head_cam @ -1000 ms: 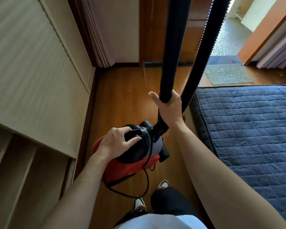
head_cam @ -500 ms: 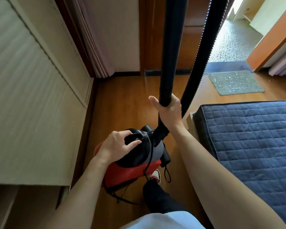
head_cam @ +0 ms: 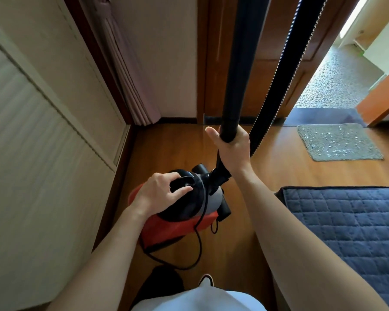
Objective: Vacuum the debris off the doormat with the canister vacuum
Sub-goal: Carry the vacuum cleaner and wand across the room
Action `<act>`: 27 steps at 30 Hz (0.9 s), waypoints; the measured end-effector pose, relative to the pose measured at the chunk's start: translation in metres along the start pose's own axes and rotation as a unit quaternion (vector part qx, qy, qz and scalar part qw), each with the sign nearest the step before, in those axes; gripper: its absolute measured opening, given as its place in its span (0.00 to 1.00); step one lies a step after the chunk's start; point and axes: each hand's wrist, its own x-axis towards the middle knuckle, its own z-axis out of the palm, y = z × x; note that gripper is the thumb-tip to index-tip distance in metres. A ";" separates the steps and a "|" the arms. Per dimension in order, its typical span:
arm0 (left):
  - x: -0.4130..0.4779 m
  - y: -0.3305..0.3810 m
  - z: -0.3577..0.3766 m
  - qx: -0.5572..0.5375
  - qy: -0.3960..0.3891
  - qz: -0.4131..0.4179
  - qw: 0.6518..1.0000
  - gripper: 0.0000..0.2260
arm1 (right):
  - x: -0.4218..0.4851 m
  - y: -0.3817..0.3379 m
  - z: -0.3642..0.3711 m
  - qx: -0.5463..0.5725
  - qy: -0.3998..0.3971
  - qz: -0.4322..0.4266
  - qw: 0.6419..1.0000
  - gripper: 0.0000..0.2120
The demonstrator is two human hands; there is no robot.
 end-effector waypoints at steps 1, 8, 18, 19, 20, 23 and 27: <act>0.014 -0.002 -0.002 -0.002 0.002 0.000 1.000 0.17 | 0.013 0.002 0.002 0.003 0.002 0.003 1.000 0.20; 0.104 -0.024 -0.011 -0.013 -0.004 0.012 1.000 0.15 | 0.095 0.025 0.022 -0.008 0.014 0.018 1.000 0.21; 0.282 -0.081 -0.026 0.002 -0.068 0.057 0.996 0.18 | 0.243 0.067 0.064 -0.049 0.067 0.047 0.995 0.20; 0.299 -0.087 -0.029 0.008 -0.072 0.061 0.995 0.19 | 0.258 0.069 0.068 -0.051 0.071 0.049 0.995 0.20; 0.315 -0.092 -0.033 0.012 -0.075 0.067 0.995 0.19 | 0.273 0.070 0.072 -0.052 0.076 0.050 0.995 0.19; 0.363 -0.099 -0.043 0.018 -0.081 0.084 0.993 0.19 | 0.312 0.076 0.081 -0.059 0.092 0.053 0.993 0.18; 0.415 -0.098 -0.048 0.036 -0.084 0.115 0.989 0.18 | 0.350 0.086 0.079 -0.067 0.119 0.063 0.989 0.18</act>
